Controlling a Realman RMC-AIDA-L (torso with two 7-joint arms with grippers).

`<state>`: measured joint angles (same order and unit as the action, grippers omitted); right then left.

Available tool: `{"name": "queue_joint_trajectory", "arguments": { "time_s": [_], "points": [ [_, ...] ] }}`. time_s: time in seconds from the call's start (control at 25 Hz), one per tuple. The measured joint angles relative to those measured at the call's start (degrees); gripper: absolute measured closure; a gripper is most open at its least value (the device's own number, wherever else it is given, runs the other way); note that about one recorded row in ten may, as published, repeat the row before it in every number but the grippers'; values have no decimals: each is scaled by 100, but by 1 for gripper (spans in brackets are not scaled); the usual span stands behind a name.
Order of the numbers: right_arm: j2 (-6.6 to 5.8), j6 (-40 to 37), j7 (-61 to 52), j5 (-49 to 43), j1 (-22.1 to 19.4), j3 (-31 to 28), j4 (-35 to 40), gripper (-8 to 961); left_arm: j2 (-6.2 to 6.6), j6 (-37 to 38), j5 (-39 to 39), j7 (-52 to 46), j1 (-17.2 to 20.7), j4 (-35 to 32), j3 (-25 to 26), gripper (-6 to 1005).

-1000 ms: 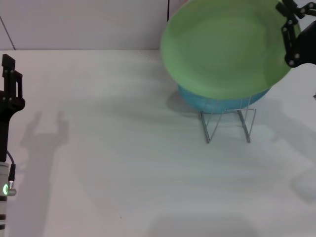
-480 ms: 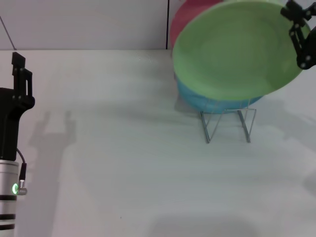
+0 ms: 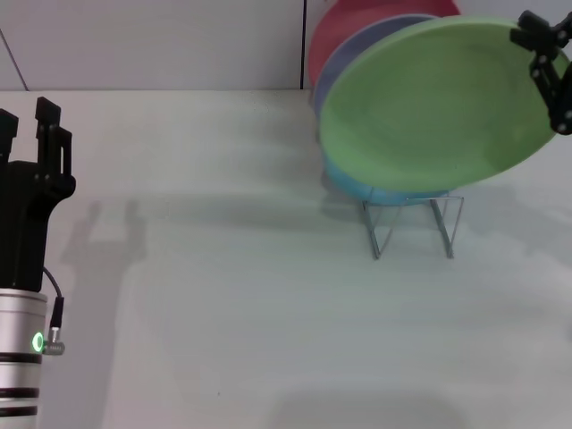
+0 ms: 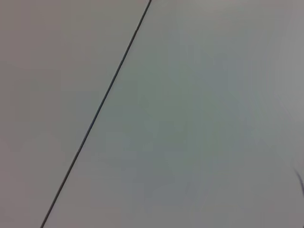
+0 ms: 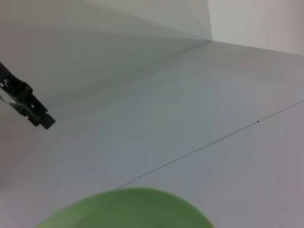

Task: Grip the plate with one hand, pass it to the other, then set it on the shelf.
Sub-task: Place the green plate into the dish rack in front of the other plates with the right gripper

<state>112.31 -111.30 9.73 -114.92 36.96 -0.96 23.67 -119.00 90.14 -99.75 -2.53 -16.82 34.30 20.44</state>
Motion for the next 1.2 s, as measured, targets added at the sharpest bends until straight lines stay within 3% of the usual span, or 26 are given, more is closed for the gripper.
{"name": "queue_joint_trajectory", "arguments": {
  "time_s": [0.48,1.2],
  "points": [
    [-49,207,33,6,59,283,403,931,-1,-9,0,-92,-19,-2,-150,484],
    [-35,519,30,-9,58,763,437,931,0,-5,0,-46,-43,50,-199,484]
  ]
}}
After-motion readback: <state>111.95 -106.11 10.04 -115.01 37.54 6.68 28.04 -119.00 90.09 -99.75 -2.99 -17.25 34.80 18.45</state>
